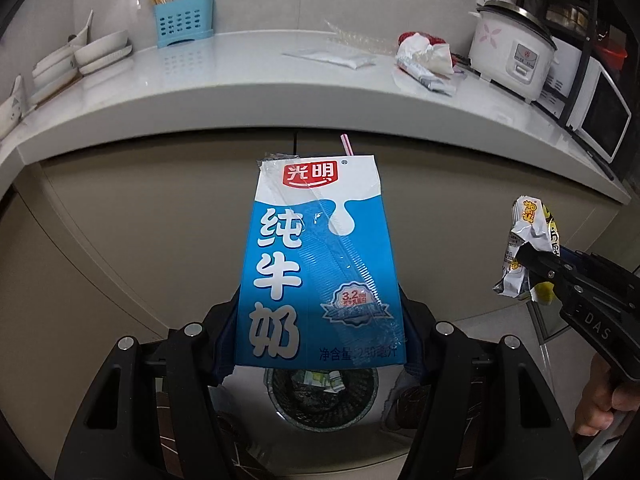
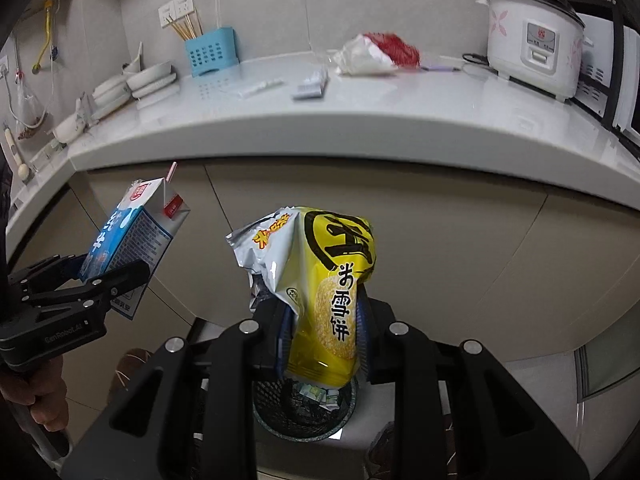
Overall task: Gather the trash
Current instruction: 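Carry the milk carton and yellow packet down over the wastebasket with both grippers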
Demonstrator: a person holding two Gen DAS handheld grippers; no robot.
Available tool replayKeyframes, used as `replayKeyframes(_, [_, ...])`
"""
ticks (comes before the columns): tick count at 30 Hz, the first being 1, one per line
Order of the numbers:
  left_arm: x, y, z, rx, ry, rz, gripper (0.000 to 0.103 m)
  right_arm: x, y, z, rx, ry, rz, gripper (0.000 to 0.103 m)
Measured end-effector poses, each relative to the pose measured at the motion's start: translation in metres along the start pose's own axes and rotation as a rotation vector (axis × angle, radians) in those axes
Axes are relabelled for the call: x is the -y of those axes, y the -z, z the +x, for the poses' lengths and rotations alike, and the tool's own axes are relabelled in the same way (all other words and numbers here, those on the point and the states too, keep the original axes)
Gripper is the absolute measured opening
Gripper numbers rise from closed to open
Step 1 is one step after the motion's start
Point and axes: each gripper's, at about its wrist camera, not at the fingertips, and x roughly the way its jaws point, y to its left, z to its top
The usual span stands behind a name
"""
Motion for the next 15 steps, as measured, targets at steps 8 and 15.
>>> replayKeyframes(8, [0.007,0.042,0.057,-0.097,0.036,0.002,0.062,0.012,0.042,0.056,-0.078,0.042,0.022,0.025])
replayKeyframes(15, [0.008,0.073,0.117,-0.164,0.007,-0.007,0.062,0.017,0.080,0.104,-0.147,0.057,0.051,0.025])
